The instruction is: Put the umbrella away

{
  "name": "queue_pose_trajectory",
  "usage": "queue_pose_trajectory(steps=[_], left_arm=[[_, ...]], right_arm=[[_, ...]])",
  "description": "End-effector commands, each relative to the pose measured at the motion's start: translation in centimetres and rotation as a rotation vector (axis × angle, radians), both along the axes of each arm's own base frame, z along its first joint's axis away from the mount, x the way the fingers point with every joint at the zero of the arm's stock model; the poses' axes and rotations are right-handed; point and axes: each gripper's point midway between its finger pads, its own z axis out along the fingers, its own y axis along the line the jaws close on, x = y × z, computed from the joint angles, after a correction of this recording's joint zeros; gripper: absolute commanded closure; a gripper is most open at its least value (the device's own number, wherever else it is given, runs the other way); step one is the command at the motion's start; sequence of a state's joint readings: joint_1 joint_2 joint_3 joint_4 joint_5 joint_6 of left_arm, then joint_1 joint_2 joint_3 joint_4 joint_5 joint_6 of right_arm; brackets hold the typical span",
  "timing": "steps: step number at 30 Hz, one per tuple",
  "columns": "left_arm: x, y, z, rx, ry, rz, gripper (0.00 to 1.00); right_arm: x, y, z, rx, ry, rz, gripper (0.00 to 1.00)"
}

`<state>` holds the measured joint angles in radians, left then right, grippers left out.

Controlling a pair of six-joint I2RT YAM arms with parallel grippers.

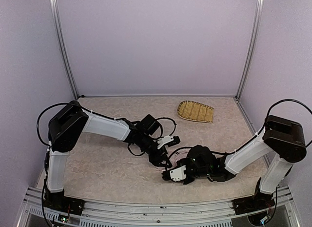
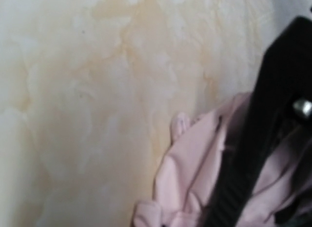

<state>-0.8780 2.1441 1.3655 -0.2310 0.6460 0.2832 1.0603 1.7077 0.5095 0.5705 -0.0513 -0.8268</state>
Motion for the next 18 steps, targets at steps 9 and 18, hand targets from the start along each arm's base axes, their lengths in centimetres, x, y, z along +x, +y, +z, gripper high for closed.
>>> queue_pose_trajectory(steps=[9, 18], left_arm=[[2.7, 6.2, -7.0, 0.232, -0.012, 0.111, 0.73], [2.6, 6.3, -6.7, 0.134, -0.037, -0.001, 0.76]], right_arm=[[-3.4, -0.8, 3.1, 0.012, 0.039, -0.046, 0.57], [-1.6, -3.9, 16.4, 0.350, 0.098, -0.129, 0.39]])
